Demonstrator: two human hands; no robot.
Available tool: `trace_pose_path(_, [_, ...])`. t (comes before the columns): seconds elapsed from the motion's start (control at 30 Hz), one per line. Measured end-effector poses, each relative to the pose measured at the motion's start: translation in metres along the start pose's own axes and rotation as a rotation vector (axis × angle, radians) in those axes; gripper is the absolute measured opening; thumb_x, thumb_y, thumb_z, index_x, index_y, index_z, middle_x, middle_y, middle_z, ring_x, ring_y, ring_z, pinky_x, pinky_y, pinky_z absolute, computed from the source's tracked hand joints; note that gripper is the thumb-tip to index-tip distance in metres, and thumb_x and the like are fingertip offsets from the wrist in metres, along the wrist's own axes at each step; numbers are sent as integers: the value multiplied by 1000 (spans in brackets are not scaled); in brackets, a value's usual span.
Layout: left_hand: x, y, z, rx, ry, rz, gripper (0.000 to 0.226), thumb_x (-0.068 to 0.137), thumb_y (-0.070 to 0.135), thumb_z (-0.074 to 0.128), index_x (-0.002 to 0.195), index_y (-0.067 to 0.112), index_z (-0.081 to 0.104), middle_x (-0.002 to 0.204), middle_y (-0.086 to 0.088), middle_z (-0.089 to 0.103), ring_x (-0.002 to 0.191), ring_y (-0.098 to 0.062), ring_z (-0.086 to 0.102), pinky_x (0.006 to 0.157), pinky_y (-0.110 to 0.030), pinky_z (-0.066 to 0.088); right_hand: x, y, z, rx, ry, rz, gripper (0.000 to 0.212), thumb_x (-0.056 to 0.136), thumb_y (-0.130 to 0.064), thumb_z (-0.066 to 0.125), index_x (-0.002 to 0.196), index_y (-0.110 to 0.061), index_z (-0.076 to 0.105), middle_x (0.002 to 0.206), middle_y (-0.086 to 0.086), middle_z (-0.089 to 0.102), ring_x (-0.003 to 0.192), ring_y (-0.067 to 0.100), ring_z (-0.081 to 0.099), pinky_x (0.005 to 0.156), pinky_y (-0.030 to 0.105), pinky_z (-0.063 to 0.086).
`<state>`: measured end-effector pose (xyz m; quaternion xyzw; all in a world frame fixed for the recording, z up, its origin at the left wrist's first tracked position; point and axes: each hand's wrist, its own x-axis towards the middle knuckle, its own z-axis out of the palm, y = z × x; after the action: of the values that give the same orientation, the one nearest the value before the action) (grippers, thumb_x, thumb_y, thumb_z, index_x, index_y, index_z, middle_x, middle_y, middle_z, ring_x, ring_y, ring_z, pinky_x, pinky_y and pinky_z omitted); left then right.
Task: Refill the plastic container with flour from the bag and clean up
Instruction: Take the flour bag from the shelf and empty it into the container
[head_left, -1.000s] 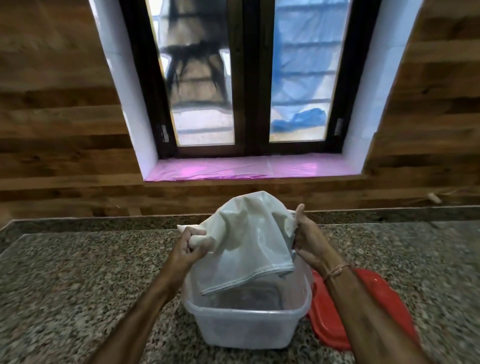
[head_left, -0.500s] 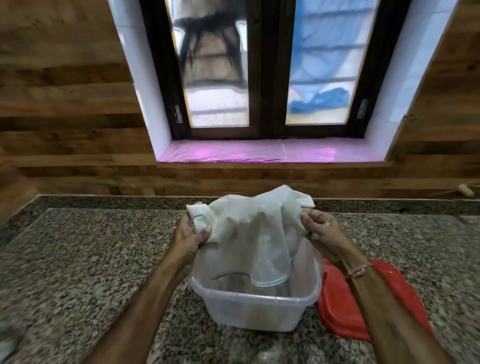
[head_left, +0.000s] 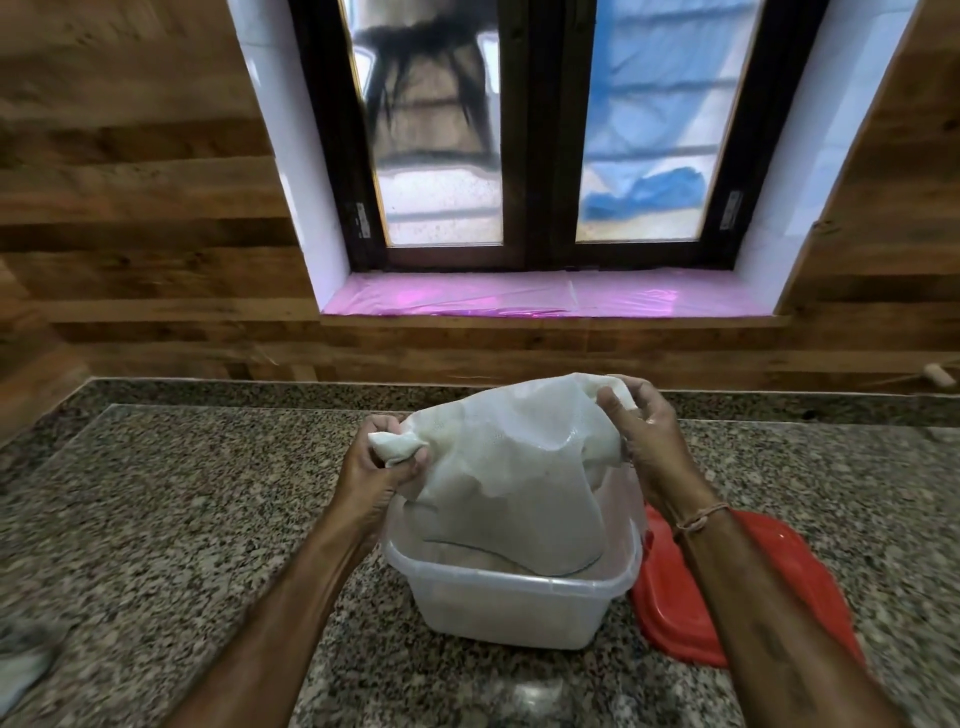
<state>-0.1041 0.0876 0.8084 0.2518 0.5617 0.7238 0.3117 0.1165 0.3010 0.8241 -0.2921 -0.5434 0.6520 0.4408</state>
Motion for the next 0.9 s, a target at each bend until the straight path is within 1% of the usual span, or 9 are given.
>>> trace_pose_path(0.07, [-4,2,0,19,-1,2,36,78,2,79,91,23,53,102,-15,63,87,-27,63,57,-34,57,1,-1,-2,-89,16,-62,30,90,-17,75,118,-8,65,88,0,75,78,15,69,59,28,57])
trace_pose_path(0.2, [-6,3,2,-12,2,-3,35,86,-2,74,90,23,51,98,-11,63,86,-25,64,57,-35,57,1,-5,-12,-356,-106,-231,42,91,-15,74,128,-33,65,124,-3,66,102,14,65,81,34,59])
trace_pose_path(0.3, [-6,4,2,-32,3,-17,36,86,-1,74,88,26,51,98,-10,63,88,-26,63,63,-39,53,1,-8,-17,-494,-133,-315,37,87,-12,76,120,-28,72,124,-4,67,112,17,65,93,38,57])
trace_pose_path(0.43, [-8,9,3,-10,8,4,35,87,-2,74,86,24,50,94,-8,61,86,-23,61,63,-35,55,-1,-8,-16,-570,-9,-357,19,82,-9,80,99,-18,75,103,1,73,96,16,67,81,32,55])
trace_pose_path(0.57, [-11,17,-2,-11,-5,13,33,75,12,79,87,24,51,97,-8,59,89,-22,58,61,-32,55,3,-17,-14,-589,39,-334,13,82,-16,82,91,-11,75,95,-3,72,86,3,64,75,21,53])
trace_pose_path(0.67, [-13,19,-2,-6,-19,33,33,75,10,78,89,21,50,95,-8,58,87,-21,59,58,-28,56,9,-28,-13,-672,6,-313,9,83,-18,81,85,-13,74,101,-3,65,91,7,60,74,23,50])
trace_pose_path(0.73, [-14,22,1,-10,-9,44,31,81,3,75,89,21,50,91,-5,60,82,-19,60,56,-27,57,11,-37,-12,-677,-32,-215,10,86,-20,79,84,-13,73,100,-4,63,87,7,58,66,25,49])
trace_pose_path(0.83, [-15,29,1,12,-6,78,32,87,-6,70,90,20,51,87,-2,61,78,-15,62,54,-25,55,13,-50,-16,-578,-158,-104,13,91,-20,74,84,-10,71,83,-5,66,72,8,57,53,18,46])
trace_pose_path(0.9, [-15,35,-1,53,-22,116,30,87,-4,71,92,18,51,83,2,61,74,-10,61,53,-23,52,14,-54,-17,-577,-201,-88,16,93,-20,71,80,-12,70,74,-6,65,70,8,57,53,18,45])
